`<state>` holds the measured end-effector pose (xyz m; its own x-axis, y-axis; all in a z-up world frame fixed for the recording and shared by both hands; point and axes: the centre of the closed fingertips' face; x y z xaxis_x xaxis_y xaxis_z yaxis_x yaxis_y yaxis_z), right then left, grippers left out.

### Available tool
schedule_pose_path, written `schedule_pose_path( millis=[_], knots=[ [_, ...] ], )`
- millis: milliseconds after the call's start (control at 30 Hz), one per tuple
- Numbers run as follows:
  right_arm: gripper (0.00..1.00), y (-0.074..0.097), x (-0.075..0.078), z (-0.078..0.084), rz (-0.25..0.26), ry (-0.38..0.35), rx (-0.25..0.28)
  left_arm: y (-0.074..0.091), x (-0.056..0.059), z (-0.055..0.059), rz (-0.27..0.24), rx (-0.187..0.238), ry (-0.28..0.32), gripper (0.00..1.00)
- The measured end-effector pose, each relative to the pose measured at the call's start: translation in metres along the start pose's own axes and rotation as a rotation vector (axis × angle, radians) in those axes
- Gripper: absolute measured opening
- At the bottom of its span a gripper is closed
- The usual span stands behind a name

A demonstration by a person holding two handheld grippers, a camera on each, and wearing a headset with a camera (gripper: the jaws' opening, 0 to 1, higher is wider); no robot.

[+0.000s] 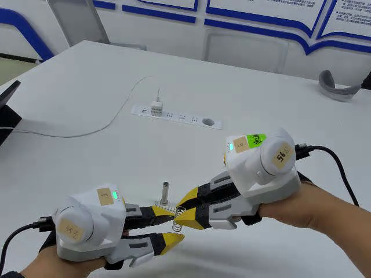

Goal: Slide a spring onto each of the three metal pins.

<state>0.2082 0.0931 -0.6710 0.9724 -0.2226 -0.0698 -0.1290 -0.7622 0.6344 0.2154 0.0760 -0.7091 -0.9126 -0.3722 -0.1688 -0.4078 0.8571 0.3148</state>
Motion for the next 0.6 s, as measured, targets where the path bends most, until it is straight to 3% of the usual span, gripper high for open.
schedule_pose_path(
  millis=[600],
  knots=[
    [0.12, 0.034, 0.04, -0.007, 0.123, -0.048, 0.055, 0.018, -0.028, 0.011, -0.102, -0.025, 0.059, 0.46]
  ],
)
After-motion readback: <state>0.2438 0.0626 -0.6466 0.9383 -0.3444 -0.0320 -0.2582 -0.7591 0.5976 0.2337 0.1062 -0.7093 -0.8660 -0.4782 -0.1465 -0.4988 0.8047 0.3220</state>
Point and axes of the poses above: the centre of the closed fingertips' face, and the gripper's own axes: y roughly backward along the fingers, x roughly to its right, z roughly out of its underside, and after that the axes turned 9 degrees about -y, right-handed
